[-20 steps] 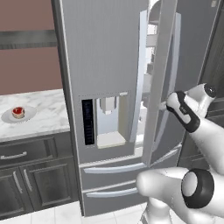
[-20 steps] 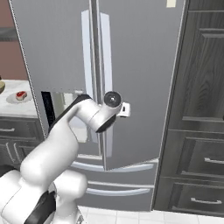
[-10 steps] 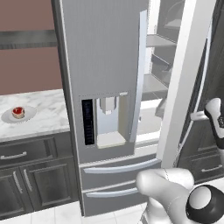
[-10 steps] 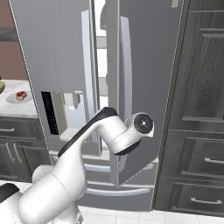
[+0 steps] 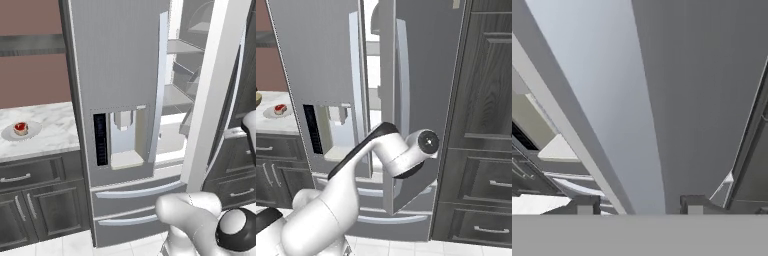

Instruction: Place one of the steaks on the plate and the other in the bowl. Then place the bowl in the fridge.

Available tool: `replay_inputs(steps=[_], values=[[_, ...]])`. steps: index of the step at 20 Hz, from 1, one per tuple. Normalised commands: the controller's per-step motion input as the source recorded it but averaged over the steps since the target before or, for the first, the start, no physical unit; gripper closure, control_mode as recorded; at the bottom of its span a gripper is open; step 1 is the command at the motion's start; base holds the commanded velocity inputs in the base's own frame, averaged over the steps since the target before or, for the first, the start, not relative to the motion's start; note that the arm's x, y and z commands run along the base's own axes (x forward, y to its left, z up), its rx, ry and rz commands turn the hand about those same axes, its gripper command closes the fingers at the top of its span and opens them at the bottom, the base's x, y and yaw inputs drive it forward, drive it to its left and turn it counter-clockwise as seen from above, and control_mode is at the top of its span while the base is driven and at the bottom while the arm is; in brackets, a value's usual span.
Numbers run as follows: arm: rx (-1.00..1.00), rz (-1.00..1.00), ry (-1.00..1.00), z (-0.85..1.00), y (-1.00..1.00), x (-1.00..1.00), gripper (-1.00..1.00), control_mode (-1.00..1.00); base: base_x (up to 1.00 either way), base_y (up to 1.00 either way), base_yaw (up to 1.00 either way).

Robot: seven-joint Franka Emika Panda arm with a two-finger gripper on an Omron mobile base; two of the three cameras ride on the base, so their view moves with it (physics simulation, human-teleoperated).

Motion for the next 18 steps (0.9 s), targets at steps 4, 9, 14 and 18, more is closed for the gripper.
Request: replay_inputs(steps=[4,9,14,18], values=[[0.00,-0.13,0.02,0.03,0.00,-0.58,-1.00,-1.00,0.00,0.00,0.00],[-0.13,-0.20,0.00,0.20,0.14,-0.96,-1.00,-1.00,0.00,0.00,0.00],[-0.50,-0.17,0.00,0.42,0.71,-0.54,-1.00,-1.00,0.00,0.00,0.00],[-0.77,-0.06,0.16,0.18,0.95,0.02,-1.00,-1.00,0.00,0.00,0.00]])
